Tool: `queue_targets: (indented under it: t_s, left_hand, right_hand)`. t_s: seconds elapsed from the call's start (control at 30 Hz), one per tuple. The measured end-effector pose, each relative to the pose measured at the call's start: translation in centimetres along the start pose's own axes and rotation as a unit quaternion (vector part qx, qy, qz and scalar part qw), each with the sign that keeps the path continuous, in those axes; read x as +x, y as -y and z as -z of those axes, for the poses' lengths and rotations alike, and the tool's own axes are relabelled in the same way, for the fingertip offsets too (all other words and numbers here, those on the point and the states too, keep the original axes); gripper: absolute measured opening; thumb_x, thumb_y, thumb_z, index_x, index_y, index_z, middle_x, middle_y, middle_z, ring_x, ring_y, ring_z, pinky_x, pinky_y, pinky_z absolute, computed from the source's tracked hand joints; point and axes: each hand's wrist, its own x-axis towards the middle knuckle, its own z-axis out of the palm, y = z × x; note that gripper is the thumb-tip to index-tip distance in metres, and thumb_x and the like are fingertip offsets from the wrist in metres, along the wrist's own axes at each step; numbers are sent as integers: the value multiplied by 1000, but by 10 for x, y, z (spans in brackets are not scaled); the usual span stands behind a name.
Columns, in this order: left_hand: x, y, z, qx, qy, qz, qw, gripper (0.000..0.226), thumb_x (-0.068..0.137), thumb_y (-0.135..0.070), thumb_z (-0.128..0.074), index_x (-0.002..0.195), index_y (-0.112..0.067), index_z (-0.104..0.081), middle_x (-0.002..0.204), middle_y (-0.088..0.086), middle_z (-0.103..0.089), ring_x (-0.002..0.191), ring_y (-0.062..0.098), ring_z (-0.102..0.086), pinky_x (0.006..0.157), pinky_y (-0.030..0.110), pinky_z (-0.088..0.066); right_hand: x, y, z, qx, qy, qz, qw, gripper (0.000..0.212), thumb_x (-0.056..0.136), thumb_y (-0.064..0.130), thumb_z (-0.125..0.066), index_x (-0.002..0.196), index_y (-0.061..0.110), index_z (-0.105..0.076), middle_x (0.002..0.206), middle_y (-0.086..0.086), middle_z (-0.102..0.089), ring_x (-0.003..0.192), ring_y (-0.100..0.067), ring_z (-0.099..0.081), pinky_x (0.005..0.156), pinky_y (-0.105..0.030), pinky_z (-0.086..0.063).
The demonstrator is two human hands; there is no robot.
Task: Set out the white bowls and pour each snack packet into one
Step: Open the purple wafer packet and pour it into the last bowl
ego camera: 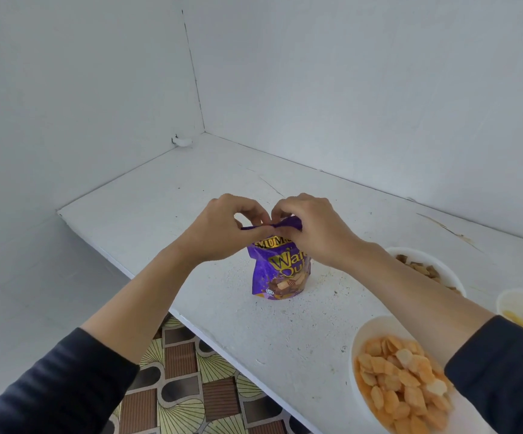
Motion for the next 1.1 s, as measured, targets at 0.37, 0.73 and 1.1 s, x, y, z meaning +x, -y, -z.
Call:
queue_targets:
  t_s: [0.37,0.73,1.1]
  left_hand:
    - [1,-6,3,-186,142,113,966,7,92,-19,-74,97,-14,-74,80,6,-74,70,16,-57,62,25,-38]
    - [4,-25,-16,-108,68,44,991,25,80,3,-69,69,-18,-62,70,1,-65,55,13,-59,58,21,-46]
    - [-2,-24,-20,-103,47,68,991,20,78,4,-70,68,-12,-65,65,0,-63,53,10,-52,54,18,-41]
  right_hand:
    - [-20,-9,10,93,-52,48,993,5,78,20,-83,78,22,-79,84,13,-58,87,-8,-54,86,-36,-38]
    - [-29,-8,16,80,19,56,995,14,84,3,-72,81,16,-71,94,9,-58,94,-12,-54,83,-26,-44]
    - [-33,-8,12,45,17,115,992,15,86,-6,-63,84,8,-66,89,3,-61,90,-13,-46,87,-27,-39]
